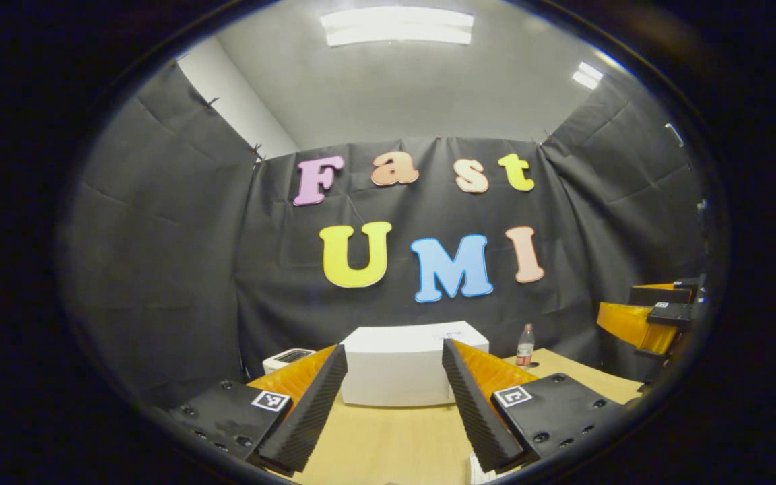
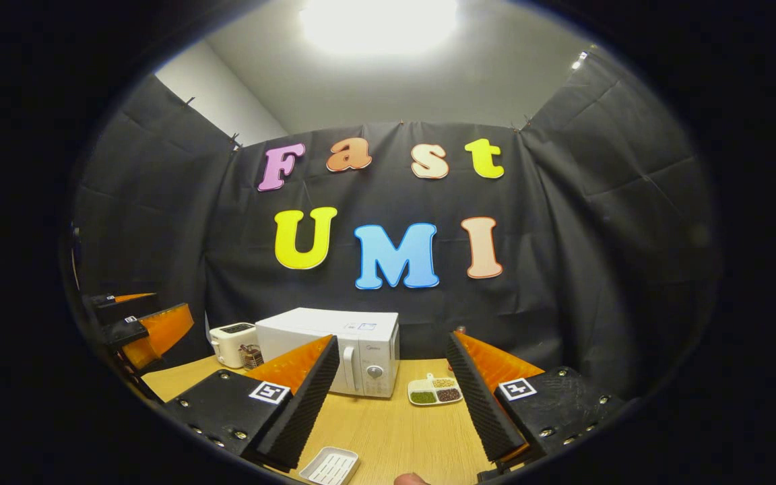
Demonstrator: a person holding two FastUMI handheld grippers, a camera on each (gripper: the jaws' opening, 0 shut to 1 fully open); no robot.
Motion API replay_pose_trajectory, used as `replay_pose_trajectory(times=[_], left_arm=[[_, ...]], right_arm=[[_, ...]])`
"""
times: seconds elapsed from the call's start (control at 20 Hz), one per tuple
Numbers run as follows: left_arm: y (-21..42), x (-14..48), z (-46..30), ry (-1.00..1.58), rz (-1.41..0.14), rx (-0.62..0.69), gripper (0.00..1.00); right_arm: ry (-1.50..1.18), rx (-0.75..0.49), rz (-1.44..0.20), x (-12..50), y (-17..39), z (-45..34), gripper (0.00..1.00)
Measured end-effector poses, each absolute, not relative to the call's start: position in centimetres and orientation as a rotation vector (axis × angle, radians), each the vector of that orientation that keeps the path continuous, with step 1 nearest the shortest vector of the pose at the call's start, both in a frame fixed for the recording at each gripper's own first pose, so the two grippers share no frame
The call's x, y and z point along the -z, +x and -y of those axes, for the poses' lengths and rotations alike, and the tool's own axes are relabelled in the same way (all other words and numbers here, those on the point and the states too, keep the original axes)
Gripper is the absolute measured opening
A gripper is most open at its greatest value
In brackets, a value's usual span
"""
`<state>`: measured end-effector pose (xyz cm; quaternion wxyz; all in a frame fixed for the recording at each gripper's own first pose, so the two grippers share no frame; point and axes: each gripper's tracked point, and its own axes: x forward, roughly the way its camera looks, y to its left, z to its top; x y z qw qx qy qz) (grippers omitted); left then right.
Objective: Open the microwave oven with the left hand, put the food in, and close the microwave oven.
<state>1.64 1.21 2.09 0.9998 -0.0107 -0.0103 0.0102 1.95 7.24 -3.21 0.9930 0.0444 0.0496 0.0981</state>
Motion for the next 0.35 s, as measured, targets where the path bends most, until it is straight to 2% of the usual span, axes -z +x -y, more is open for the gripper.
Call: replay_pose_trajectory(times=[0.05,0.35], left_arm=[[1.5,-2.2,-1.5,-0.023,0.026,-0.021,0.94],[0.7,-3.3,-2.9,-0.017,0.054,-0.019,0.90]], right_arm=[[0.093,-0.191,-0.091,3.0,2.2,-7.2,0.96],[0.084,-0.192,-0.085,2.7,2.3,-8.4,0.97]])
